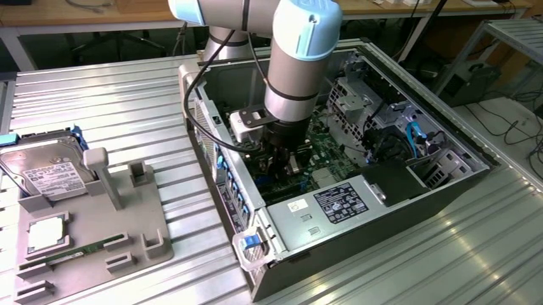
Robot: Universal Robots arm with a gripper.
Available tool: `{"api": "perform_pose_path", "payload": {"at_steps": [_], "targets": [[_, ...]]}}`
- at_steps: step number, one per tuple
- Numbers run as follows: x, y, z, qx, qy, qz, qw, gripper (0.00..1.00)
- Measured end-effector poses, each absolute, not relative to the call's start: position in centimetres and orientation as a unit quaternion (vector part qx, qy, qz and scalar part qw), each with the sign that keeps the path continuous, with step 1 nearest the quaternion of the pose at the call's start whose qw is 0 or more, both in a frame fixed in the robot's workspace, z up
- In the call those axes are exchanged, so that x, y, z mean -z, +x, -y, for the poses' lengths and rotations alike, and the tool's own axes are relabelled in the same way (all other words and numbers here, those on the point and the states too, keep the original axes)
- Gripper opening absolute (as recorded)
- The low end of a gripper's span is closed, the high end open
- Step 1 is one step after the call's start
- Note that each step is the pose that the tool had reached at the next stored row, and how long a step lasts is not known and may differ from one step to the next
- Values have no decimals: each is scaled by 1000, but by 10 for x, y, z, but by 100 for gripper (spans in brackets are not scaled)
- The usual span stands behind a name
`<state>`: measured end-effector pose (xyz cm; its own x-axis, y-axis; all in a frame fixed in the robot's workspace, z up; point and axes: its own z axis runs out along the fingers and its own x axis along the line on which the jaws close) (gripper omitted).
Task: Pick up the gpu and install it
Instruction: 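Insert the gpu into the slot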
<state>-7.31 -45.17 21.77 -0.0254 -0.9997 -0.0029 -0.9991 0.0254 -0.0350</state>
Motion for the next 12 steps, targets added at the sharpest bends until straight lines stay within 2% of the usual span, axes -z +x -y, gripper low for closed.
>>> {"api": "perform_pose_path", "payload": {"at_steps": [12], "targets": [[-215,-73,451,11,-699,-715,14,29]]}}
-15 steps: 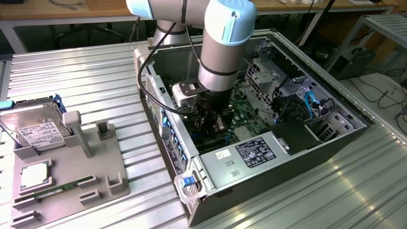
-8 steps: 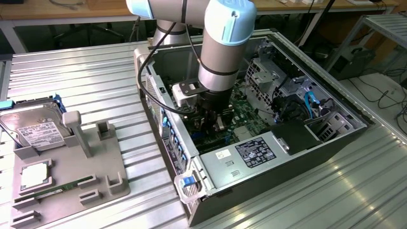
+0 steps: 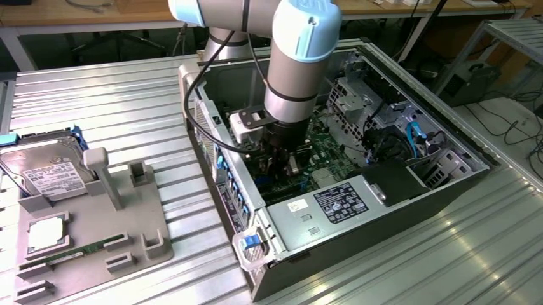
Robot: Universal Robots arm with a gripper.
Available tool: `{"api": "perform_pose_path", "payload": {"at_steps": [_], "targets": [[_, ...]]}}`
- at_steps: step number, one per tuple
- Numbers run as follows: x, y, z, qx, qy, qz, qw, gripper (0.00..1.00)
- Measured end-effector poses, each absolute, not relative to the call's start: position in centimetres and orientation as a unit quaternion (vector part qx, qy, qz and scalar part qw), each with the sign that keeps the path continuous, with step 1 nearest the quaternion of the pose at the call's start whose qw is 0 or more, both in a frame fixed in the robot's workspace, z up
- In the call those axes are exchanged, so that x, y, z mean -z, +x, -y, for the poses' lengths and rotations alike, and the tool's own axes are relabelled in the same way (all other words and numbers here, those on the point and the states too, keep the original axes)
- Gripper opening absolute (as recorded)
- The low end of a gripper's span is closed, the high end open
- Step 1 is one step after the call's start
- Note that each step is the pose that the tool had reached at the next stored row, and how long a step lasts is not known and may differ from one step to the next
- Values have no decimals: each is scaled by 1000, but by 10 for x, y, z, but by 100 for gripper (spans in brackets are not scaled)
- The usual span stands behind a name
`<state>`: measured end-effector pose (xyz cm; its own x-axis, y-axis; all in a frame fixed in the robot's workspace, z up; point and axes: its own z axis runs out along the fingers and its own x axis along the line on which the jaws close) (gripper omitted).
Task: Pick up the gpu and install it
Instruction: 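Insert the gpu into the slot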
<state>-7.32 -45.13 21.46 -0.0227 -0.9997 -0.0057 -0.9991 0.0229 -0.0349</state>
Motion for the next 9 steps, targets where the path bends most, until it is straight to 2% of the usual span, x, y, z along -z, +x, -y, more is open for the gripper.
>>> {"api": "perform_pose_path", "payload": {"at_steps": [9], "targets": [[-207,-73,452,8,-699,-715,16,29]]}}
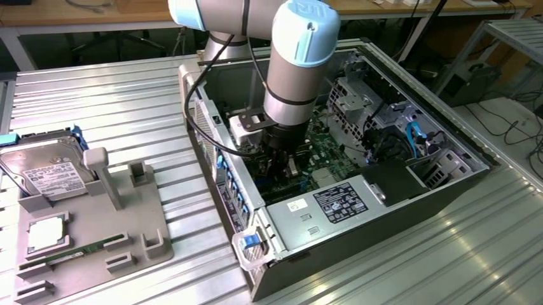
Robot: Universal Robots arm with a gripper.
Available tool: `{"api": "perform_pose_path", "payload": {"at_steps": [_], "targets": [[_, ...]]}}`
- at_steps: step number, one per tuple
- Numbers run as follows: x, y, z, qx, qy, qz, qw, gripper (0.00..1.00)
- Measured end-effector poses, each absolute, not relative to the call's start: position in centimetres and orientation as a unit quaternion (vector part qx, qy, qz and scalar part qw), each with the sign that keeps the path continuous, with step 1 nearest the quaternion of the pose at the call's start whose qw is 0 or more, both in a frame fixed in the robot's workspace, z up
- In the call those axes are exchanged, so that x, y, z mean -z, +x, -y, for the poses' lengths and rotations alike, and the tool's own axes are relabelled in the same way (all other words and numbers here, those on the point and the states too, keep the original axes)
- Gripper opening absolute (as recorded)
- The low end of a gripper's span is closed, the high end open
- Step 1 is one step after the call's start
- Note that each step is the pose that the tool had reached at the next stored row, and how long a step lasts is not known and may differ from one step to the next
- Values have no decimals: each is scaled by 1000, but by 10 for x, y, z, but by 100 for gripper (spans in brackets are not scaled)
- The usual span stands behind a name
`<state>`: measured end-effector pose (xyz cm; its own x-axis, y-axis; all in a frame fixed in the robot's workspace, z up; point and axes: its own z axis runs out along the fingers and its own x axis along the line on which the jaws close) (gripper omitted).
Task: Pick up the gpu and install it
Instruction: 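Insert the gpu into the slot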
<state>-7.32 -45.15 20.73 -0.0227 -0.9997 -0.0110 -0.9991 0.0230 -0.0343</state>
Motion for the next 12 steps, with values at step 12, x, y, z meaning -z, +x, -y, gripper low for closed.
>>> {"api": "perform_pose_path", "payload": {"at_steps": [12], "targets": [[-207,-73,451,8,-699,-715,17,29]]}}
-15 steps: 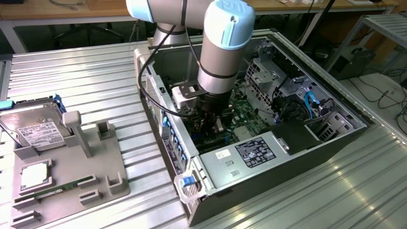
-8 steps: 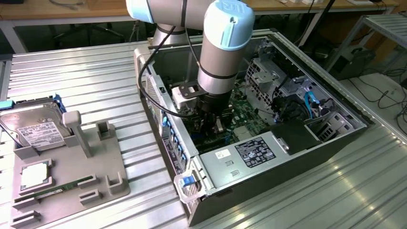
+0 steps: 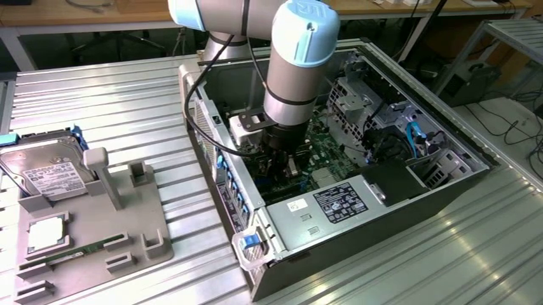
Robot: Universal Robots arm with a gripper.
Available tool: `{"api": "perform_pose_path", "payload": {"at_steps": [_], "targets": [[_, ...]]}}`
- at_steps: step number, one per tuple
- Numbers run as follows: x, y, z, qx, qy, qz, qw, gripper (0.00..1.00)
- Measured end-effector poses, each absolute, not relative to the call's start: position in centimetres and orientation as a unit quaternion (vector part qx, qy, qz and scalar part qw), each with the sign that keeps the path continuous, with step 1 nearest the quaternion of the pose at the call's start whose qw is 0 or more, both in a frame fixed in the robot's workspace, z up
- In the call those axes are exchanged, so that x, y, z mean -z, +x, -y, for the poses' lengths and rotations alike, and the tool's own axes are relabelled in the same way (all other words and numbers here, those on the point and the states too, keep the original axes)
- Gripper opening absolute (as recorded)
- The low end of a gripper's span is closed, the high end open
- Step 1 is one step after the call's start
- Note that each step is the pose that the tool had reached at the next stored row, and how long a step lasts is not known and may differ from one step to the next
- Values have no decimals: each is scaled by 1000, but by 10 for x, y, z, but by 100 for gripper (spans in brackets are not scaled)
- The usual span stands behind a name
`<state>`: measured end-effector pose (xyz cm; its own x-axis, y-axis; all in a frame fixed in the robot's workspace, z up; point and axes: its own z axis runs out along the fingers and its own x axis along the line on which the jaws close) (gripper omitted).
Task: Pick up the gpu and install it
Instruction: 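Insert the gpu into the slot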
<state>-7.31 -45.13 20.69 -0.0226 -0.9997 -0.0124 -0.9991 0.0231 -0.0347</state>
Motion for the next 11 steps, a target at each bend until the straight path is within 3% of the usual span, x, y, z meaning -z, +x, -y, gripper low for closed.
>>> {"api": "perform_pose_path", "payload": {"at_steps": [8,11], "targets": [[-207,-73,451,8,-699,-715,17,29],[-207,-73,451,8,-699,-715,17,35]]}}
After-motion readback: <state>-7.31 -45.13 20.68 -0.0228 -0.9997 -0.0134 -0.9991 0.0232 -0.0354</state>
